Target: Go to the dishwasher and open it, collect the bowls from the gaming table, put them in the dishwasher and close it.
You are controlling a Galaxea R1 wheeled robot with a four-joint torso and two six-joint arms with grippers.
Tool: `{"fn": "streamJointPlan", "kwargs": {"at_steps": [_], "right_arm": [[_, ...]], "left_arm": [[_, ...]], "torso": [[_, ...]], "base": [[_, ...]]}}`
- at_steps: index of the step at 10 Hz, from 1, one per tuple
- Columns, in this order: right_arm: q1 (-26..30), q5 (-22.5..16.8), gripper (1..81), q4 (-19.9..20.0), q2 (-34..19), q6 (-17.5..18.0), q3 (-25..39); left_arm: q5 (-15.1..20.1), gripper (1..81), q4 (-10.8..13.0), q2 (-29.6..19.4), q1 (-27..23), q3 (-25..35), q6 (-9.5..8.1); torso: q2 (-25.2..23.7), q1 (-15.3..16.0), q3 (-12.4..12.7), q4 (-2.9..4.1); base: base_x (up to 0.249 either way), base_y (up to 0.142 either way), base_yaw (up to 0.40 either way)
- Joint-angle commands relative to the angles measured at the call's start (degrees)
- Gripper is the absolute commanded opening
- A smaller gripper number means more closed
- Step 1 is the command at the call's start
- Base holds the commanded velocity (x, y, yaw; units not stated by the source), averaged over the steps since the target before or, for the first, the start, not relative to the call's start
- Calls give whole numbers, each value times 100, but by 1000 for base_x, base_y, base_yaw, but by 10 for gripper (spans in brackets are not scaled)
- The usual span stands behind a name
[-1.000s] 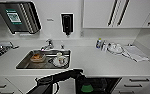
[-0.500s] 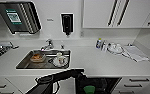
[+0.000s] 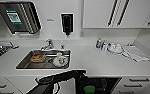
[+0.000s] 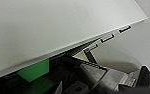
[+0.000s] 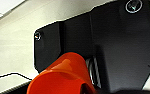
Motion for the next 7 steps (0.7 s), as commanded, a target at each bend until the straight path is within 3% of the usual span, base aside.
{"fn": "streamJointPlan", "kwargs": {"at_steps": [1, 3, 7], "right_arm": [[247, 92, 10, 20, -186, 31, 104], [256, 153, 10, 20, -519, 136, 419], [352, 268, 10, 20, -1231, 496, 1025]], "left_arm": [[263, 811, -110, -629, -638, 1199, 35], [254, 811, -75, -1399, -340, 1831, 35], [210, 811, -75, -2113, 469, 1946, 97]], "torso": [[0, 0, 0, 0], [0, 0, 0, 0], [0, 0, 0, 0]], "base": [[0, 0, 0], [0, 0, 0], [0, 0, 0]]}}
